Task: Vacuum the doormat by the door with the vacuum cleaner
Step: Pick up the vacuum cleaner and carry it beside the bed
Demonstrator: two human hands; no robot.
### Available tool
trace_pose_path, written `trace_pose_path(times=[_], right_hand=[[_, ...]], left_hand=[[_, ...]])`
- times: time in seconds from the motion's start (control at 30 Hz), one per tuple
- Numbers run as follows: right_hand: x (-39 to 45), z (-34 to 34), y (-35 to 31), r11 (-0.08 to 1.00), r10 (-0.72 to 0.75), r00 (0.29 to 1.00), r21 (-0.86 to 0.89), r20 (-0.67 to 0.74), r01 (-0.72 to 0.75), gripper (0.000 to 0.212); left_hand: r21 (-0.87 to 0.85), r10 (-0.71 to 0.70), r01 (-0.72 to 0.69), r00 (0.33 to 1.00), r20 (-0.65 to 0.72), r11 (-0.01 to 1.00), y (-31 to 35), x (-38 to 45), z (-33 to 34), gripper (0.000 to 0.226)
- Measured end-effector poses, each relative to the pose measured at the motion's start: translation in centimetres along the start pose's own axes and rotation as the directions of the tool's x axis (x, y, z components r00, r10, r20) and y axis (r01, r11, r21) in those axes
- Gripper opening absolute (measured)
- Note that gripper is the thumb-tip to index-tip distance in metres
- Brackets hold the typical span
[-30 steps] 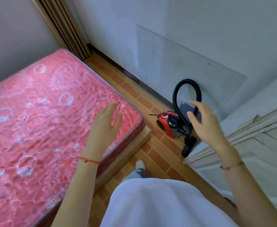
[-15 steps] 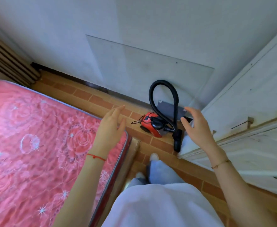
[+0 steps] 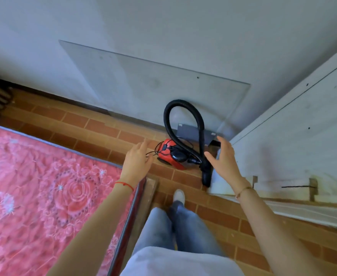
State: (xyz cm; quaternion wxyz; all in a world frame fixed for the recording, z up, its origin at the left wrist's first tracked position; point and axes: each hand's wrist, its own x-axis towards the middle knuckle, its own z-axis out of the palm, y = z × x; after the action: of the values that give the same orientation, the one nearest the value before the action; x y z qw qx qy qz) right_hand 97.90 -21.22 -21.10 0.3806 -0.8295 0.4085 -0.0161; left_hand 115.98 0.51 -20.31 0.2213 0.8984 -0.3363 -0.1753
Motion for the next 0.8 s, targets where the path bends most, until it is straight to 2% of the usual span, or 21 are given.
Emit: trace_pose_path(times=[0.1, 0.3, 0.43, 0.57, 0.8], right_hand=[[2.8, 2.2, 2.7, 0.996, 0.086, 0.995, -0.015, 0.050, -0.085, 0.081], [8.6, 8.4, 9.0, 0.981, 0.192, 0.979, -0.030, 0.070, -0.191, 0.090], [13.6, 13.0, 14.2, 0.978, 0.203, 0.978, -0.051, 0.040, -0.201, 0.101], [18.5, 17.8, 19.1, 0.977, 0.207, 0.978, -0.049, 0.014, -0.206, 0.110], [24.3, 25.8, 26.5, 0.982, 0.166, 0.985, -0.097, 0.052, -0.160, 0.138]], left_hand=[[0.042, -0.056, 0.054, 0.997, 0.061, 0.998, -0.8, 3.4, 3.3, 0.047], [0.098, -0.082, 0.066, 0.983, 0.165, 0.993, -3.8, 9.0, 12.0, 0.051], [0.148, -0.112, 0.080, 0.968, 0.222, 0.986, -6.3, 11.9, 19.2, 0.062], [0.211, -0.050, -0.003, 0.968, 0.245, 0.977, -9.9, 14.8, 26.5, 0.066], [0.368, -0.066, -0.034, 0.964, 0.258, 0.929, -16.7, 19.2, 37.4, 0.077]])
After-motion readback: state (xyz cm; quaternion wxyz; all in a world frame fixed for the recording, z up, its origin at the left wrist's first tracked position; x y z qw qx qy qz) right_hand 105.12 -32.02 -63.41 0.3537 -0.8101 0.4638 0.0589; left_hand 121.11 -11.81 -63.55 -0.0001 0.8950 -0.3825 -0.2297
